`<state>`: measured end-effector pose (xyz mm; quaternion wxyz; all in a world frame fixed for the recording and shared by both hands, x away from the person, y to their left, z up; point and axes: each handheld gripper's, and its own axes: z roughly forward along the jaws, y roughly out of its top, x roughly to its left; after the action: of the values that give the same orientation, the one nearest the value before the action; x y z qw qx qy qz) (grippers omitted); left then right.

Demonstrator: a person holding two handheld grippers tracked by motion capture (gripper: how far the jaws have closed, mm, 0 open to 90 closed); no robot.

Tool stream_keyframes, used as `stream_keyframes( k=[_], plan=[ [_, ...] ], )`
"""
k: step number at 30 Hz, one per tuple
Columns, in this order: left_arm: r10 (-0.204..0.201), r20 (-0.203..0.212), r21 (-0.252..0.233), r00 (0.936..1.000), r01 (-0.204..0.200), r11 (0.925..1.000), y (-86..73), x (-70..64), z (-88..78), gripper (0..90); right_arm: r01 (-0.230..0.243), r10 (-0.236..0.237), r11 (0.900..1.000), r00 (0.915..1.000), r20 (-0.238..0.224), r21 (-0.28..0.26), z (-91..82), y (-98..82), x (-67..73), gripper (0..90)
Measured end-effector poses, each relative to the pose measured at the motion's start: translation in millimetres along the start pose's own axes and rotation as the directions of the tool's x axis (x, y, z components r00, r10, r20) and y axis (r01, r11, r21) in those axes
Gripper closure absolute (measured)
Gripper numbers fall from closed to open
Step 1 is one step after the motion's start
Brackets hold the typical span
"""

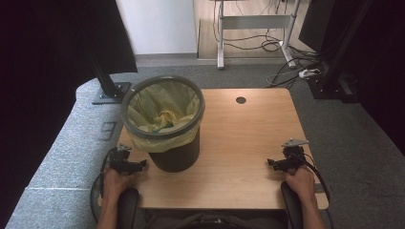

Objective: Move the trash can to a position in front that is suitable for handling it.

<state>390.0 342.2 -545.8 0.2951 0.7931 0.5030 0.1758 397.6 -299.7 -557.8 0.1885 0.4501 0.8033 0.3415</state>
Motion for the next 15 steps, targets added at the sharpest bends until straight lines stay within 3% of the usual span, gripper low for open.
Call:
stream_keyframes(
  k=[15],
  plan=[
    [0.002,0.002,0.005,1.0,-0.002,1.0,1.0,-3.5,0.3,0.0,0.0,0.0,1.0,1.0,-0.003,0.0,0.6,0.6,0.1,0.0]
  ],
)
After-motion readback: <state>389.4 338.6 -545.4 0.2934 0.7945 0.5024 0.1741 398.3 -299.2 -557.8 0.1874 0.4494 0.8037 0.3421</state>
